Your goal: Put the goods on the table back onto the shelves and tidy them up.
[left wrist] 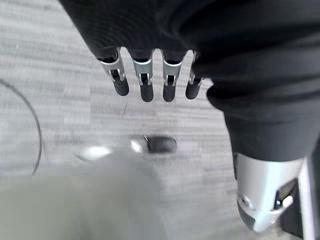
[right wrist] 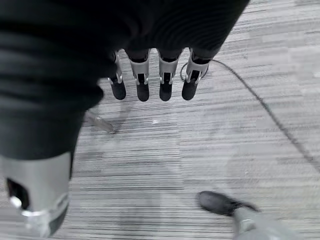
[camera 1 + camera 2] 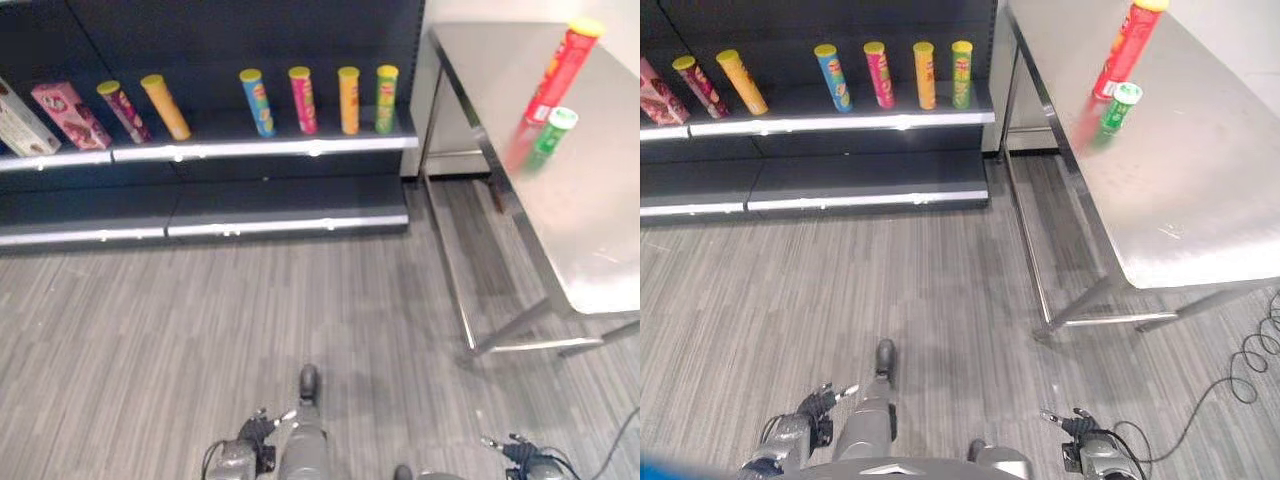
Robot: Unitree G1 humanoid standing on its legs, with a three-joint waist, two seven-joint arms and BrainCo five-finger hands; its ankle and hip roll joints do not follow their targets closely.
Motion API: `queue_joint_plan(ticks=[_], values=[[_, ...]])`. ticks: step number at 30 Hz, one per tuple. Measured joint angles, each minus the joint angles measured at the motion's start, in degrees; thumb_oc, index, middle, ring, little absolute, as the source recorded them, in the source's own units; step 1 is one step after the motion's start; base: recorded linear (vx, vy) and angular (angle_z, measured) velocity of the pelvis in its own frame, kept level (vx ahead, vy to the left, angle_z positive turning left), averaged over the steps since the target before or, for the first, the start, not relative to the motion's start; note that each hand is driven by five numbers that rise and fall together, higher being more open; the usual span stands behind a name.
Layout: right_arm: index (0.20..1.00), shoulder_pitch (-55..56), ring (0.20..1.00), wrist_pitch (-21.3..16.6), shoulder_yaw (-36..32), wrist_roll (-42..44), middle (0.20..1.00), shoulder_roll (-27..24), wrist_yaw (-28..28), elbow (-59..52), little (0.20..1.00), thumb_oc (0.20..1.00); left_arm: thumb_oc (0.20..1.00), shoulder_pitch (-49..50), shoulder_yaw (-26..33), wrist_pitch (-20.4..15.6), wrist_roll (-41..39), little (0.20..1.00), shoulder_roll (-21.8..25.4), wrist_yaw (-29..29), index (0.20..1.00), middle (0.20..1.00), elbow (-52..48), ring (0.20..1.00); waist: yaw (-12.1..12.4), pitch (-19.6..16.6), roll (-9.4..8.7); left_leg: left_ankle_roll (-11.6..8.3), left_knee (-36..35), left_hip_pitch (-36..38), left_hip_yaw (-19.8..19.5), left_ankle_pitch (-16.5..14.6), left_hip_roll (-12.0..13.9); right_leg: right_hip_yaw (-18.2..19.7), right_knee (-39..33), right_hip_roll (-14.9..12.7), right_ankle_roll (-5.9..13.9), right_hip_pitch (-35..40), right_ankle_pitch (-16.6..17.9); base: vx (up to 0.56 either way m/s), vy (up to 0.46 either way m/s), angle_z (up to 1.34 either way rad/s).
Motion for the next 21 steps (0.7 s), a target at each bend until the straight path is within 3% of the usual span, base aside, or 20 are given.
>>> queue_joint_plan(ticks=[2, 3, 4, 5, 6, 7, 8, 9, 10, 11, 12, 13, 14, 15, 17, 20, 21], values=[[1.0, 0.12, 1.0, 0.07, -0.08, -0.79, 1.0, 1.41, 0.24, -0.2, 1.0, 1.0, 1.0, 0.2, 0.21, -0.07, -0.01, 1.0, 1.34, 0.13, 1.0, 1.0, -0.79, 1.0, 0.51, -0.19, -3.93, 1.4, 1.4, 0.19, 1.66, 1.8, -2.74, 1.67, 1.57, -4.21, 1.03, -1.15, 0.72, 0.33, 0.343, -0.57], [1.0, -0.09, 1.0, 0.07, -0.18, -1.19, 1.0, 1.93, 0.19, -0.1, 1.0, 1.0, 1.0, 0.14, 0.42, 0.05, 0.0, 1.0, 1.66, 0.12, 1.0, 1.0, -0.48, 1.0, 0.83, -0.66, -4.88, 2.42, 1.3, 0.58, 2.61, 2.55, -3.54, 2.29, 2.44, -5.38, 1.5, -1.6, 1.54, 0.3, 0.336, -0.6], [1.0, 0.01, 1.0, 0.04, -0.54, -1.7, 1.0, 2.21, 0.21, -0.36, 1.0, 1.0, 1.0, -0.21, 0.33, 0.12, 0.01, 1.0, 1.58, 0.04, 1.0, 1.0, -0.39, 1.0, 1.0, -0.71, -5.08, 4.75, 0.98, 2.35, 4.1, 4.29, -4.12, 2.67, 3.2, -6.52, 2.03, -1.04, 3.4, 0.27, 0.338, -0.5], [1.0, 0.15, 1.0, 0.13, -0.52, -2.0, 1.0, 2.5, 0.23, -0.37, 1.0, 1.0, 1.0, -0.31, 0.23, 0.07, 0.01, 1.0, 1.65, 0.04, 1.0, 1.0, -0.28, 1.0, 1.1, -0.95, -5.42, 4.79, 0.77, 3.49, 5.09, 4.31, -4.82, 2.7, 4.04, -7.62, 2.33, -0.9, 4.22, 0.29, 0.418, -0.64], [1.0, -0.08, 1.0, 0.13, -0.44, -2.08, 1.0, 3.13, 0.6, -0.4, 1.0, 1.0, 1.0, -1.03, -0.15, -0.06, 0.02, 1.0, 2.05, 0.08, 1.0, 1.0, -0.23, 1.0, 1.15, -2.05, -4.74, 5.26, -1.74, 6.32, 7.67, 3.97, -5.52, 2.7, 9.35, -9.39, 2.26, -3.55, 6.11, 0.26, 0.425, -0.71], [1.0, -0.52, 1.0, 0.02, -0.25, -2.14, 1.0, 3.71, 1.15, -1.02, 1.0, 1.0, 1.0, -2.25, -0.81, -0.21, 0.05, 1.0, 2.46, 0.16, 1.0, 1.0, -0.62, 1.0, 1.04, -2.29, -3.08, 7.43, -2.48, 7.99, 7.87, 2.94, -5.84, 2.48, 17.31, -10.41, 5.47, -7.46, 7.76, 0.27, 0.505, -0.61], [1.0, -0.43, 1.0, 0.12, -0.25, -2.15, 1.0, 4.19, 1.14, -1.0, 1.0, 1.0, 1.0, -2.25, -1.07, -0.47, 0.05, 1.0, 2.71, 0.17, 1.0, 1.0, -0.66, 1.0, 0.76, -2.78, -2.79, 8.38, -2.6, 8.35, 7.84, 2.38, -6.29, 2.57, 20.74, -11.23, 6.41, -9.14, 6.63, 0.14, 0.312, -0.27], [1.0, -0.5, 1.0, 0.12, -0.23, -2.13, 1.0, 4.23, 1.14, -1.08, 1.0, 1.0, 1.0, -2.36, -1.1, -0.5, 0.05, 1.0, 2.89, 0.18, 1.0, 1.0, -0.75, 1.0, 0.72, -2.85, -2.77, 8.71, -2.6, 8.42, 7.83, 2.15, -6.41, 2.61, 21.05, -11.23, 6.63, -9.42, 6.33, 0.09, 0.201, -0.02], [1.0, -0.05, 1.0, 0.33, 0.13, -2.15, 1.0, 4.41, 1.22, -1.14, 1.0, 1.0, 1.0, -3.5, -1.55, -0.39, 0.06, 1.0, 3.61, 0.26, 1.0, 1.0, -0.73, 1.0, 0.96, -3.29, -2.82, 10.17, -2.62, 9.17, 8.59, 1.12, -7.44, 3.09, 24.21, -11.17, 6.97, -11.65, 8.74, 0.07, 0.205, -0.04], [1.0, -0.12, 1.0, 0.39, 0.02, -2.15, 1.0, 4.13, 1.03, -1.15, 1.0, 1.0, 1.0, -2.77, -2.28, -0.57, 0.07, 1.0, 3.69, 0.26, 1.0, 1.0, -0.86, 1.0, 0.94, -3.53, -2.17, 10.26, -2.65, 9.29, 8.56, 1.22, -7.67, 2.49, 28.66, -12.55, 7.5, -14.33, 6.87, 0.11, 0.287, 0.02], [1.0, 0.17, 1.0, 0.3, -0.05, -2.13, 1.0, 4.09, 1.04, -1.11, 1.0, 1.0, 1.0, -3.47, -2.37, -0.48, 0.12, 1.0, 3.59, 0.22, 1.0, 1.0, -0.88, 1.0, 0.21, -3.7, -1.87, 11.36, -2.3, 9.72, 8.57, 0.27, -8.43, 2.93, 28.04, -12.14, 7.64, -15.46, 6.96, 0.21, 0.405, 0.05], [1.0, -0.64, 1.0, 0.3, -0.56, -2.12, 1.0, 3.99, 0.94, -1.31, 1.0, 1.0, 1.0, -2.65, -3.38, 0.0, 0.3, 1.0, 3.2, 0.13, 1.0, 1.0, 0.44, 1.0, -0.31, -3.56, -1.07, 12.28, -2.64, 10.98, 9.21, -0.28, -8.78, 1.7, 34.99, -13.44, 7.26, -18.2, 11.72, 0.14, 0.201, 0.12], [1.0, -0.41, 1.0, 0.36, -0.54, -2.13, 1.0, 4.11, 1.0, -1.3, 1.0, 1.0, 1.0, -2.15, -3.67, 0.03, 0.47, 1.0, 3.31, 0.18, 1.0, 1.0, 0.41, 1.0, -0.68, -3.62, -0.78, 12.39, -2.63, 11.85, 9.04, -0.59, -8.84, 1.15, 38.28, -14.42, 7.57, -19.78, 10.35, 0.22, 0.195, 0.05], [1.0, 0.37, 1.0, 0.28, -0.92, -2.07, 1.0, 4.1, 0.94, -0.97, 1.0, 1.0, 1.0, -1.62, -4.58, 0.0, 0.58, 1.0, 3.62, 0.22, 1.0, 1.0, 0.46, 1.0, -0.82, -3.73, -0.36, 12.93, -2.65, 12.28, 8.85, -1.27, -8.81, -0.94, 33.67, -13.87, 7.28, -20.54, 6.46, 0.12, 0.075, -0.02], [1.0, -0.05, 1.0, 0.15, -2.29, -2.03, 1.0, 4.02, 0.89, -0.72, 1.0, 1.0, 1.0, -1.8, -4.95, 0.1, 0.7, 1.0, 3.8, 0.23, 1.0, 1.0, 0.51, 1.0, -1.36, -3.22, -0.74, 13.35, -2.66, 12.0, 8.75, -1.34, -8.47, -3.0, 23.28, -11.83, 7.08, -21.12, 5.23, 0.12, 0.052, 0.0], [1.0, -0.27, 1.0, 0.35, -2.68, -1.98, 1.0, 3.3, 0.3, -0.6, 1.0, 1.0, 1.0, -1.82, -4.88, -0.03, 1.01, 1.0, 3.15, 0.05, 1.0, 1.0, 1.12, 1.0, -3.5, -2.62, -1.04, 13.16, -2.67, 12.36, 7.64, -1.47, -8.48, -3.78, 7.38, -8.07, 6.37, -21.75, 7.67, 0.1, 0.012, 0.22], [1.0, 0.07, 1.0, 0.36, -2.69, -1.97, 1.0, 3.31, -0.07, -0.66, 1.0, 1.0, 1.0, -1.97, -4.58, -0.03, 1.02, 1.0, 3.06, 0.07, 1.0, 1.0, 1.27, 1.0, -3.67, -2.58, -1.63, 12.97, -2.67, 12.49, 7.68, -1.59, -8.65, -3.78, 5.84, -7.73, 6.05, -22.82, 8.97, 0.16, -0.002, 0.13]])
